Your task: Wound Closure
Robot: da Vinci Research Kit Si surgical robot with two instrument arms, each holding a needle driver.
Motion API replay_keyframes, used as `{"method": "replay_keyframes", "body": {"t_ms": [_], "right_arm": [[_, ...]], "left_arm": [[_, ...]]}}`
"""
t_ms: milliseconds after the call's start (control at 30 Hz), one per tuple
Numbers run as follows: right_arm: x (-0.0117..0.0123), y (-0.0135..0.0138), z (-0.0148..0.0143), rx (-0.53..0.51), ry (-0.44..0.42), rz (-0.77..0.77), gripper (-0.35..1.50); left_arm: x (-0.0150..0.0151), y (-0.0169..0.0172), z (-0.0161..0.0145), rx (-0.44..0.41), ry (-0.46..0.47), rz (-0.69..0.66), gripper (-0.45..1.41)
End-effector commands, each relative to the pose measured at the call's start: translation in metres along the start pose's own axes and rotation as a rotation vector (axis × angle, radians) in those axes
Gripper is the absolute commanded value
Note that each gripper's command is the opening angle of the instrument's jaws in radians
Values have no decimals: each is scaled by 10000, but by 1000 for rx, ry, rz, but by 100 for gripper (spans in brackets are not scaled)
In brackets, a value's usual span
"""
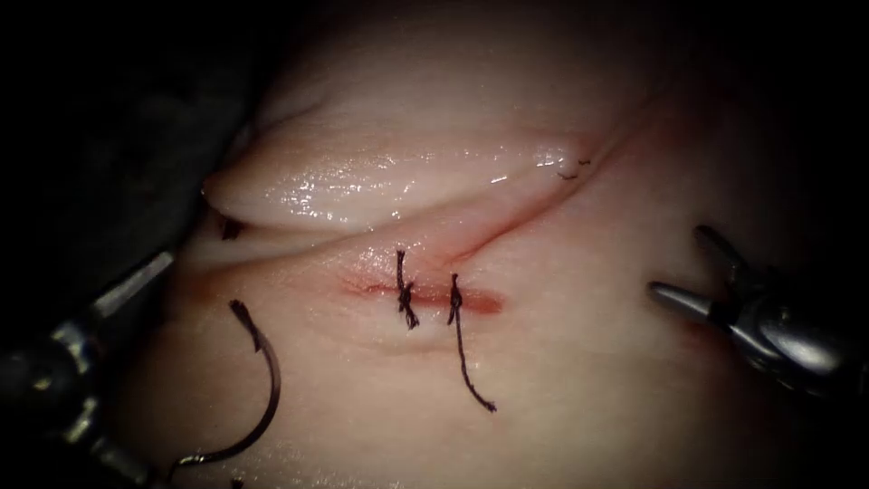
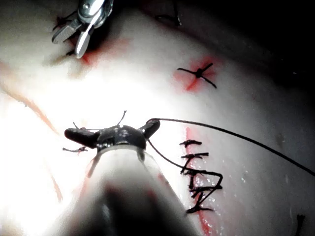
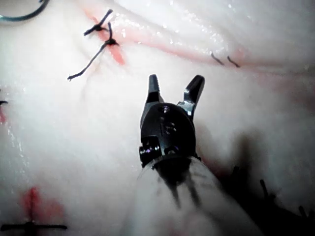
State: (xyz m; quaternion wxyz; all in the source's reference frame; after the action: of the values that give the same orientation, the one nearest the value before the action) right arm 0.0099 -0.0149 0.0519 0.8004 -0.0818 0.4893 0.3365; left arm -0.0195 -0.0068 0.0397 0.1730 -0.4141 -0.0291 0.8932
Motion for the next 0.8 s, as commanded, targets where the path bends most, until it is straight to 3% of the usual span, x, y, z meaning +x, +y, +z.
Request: {"method": "replay_keyframes", "body": {"t_ms": [33,133,233,533,600,633,800], "right_arm": [[-4,-9,9,5,1,0,145],[-6,-13,13,11,-6,-3,143],[-9,-15,15,14,-11,-7,143],[-14,-19,12,23,-18,-14,140],[-14,-19,12,28,-29,-15,140],[-14,-19,13,31,-34,-16,140],[-16,-20,13,29,-32,-18,136]], "left_arm": [[-1,5,8,-9,8,-4,133],[-9,-10,29,8,30,-17,128],[-23,-18,60,-31,81,-32,128],[-50,-12,104,-69,135,-90,127],[-59,-4,107,-115,118,-92,127],[-67,3,107,-165,66,-99,127],[-85,6,107,-218,5,-84,125]]}}
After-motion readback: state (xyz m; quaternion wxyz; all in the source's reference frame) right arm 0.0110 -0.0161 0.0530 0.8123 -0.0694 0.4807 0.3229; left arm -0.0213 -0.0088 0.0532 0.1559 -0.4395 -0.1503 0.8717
